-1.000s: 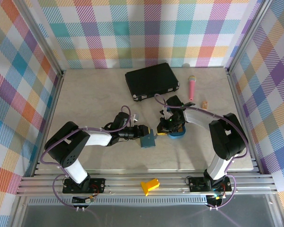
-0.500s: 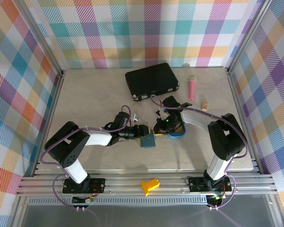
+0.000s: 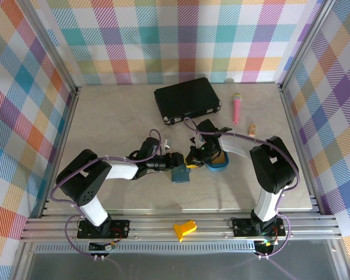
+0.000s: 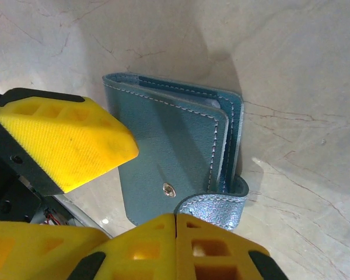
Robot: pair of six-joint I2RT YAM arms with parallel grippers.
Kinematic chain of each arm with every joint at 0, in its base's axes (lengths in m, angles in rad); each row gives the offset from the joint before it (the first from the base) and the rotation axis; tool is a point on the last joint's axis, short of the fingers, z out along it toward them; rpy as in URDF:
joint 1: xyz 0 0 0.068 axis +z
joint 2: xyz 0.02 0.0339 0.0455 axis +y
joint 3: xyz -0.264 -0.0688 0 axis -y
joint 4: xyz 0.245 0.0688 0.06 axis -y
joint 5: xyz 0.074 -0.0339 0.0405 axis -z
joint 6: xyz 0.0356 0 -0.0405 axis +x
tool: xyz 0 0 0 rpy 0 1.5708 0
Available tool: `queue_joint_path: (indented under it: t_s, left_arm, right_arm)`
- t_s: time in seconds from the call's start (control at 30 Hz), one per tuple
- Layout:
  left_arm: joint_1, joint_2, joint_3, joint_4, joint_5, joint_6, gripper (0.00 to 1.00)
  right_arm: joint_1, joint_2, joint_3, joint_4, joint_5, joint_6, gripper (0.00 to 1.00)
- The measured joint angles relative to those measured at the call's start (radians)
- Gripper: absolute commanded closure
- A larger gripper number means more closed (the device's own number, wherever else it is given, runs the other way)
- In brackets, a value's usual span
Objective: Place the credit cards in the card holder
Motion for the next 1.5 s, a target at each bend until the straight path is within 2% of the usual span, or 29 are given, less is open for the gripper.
queue_joint_path:
  t_s: [0.1, 0.27, 0.37, 0.5, 0.67, 0.8, 1.0, 1.5]
  left_arm:
    - [0.009, -0.046, -0.008, -0.024, -0.006, -0.004, 0.49]
    - [0.029, -0.230, -0.027, -0.116, -0.042, 0.001, 0.49]
    - [0.035, -0.304, -0.026, -0.190, -0.065, 0.022, 0.54]
    - [0.036, -0.314, -0.027, -0.313, -0.075, 0.038, 0.60]
    - [0.036, -0.318, -0.043, -0.385, -0.091, 0.012, 0.66]
    - [0.036, -0.303, -0.088, -0.348, -0.082, -0.040, 0.83]
    - [0.036, -0.226, -0.120, -0.275, -0.068, -0.096, 1.00]
    - [0.036, -0.107, -0.127, -0.136, -0.038, -0.136, 1.00]
  right_arm:
    - [0.003, 0.000, 0.011, -0.003, 0.008, 0.001, 1.00]
    - [0.010, 0.000, 0.029, -0.014, 0.018, 0.001, 1.00]
    - [0.016, 0.000, 0.039, -0.031, 0.022, -0.002, 1.00]
    - [0.028, 0.001, 0.051, -0.046, 0.034, -0.002, 1.00]
    - [0.034, 0.014, 0.064, -0.053, 0.042, -0.002, 1.00]
    - [0.038, 0.024, 0.067, -0.054, 0.044, -0.002, 1.00]
    - [0.045, 0.031, 0.078, -0.063, 0.044, -0.002, 1.00]
    - [0.059, 0.051, 0.107, -0.087, 0.045, -0.005, 1.00]
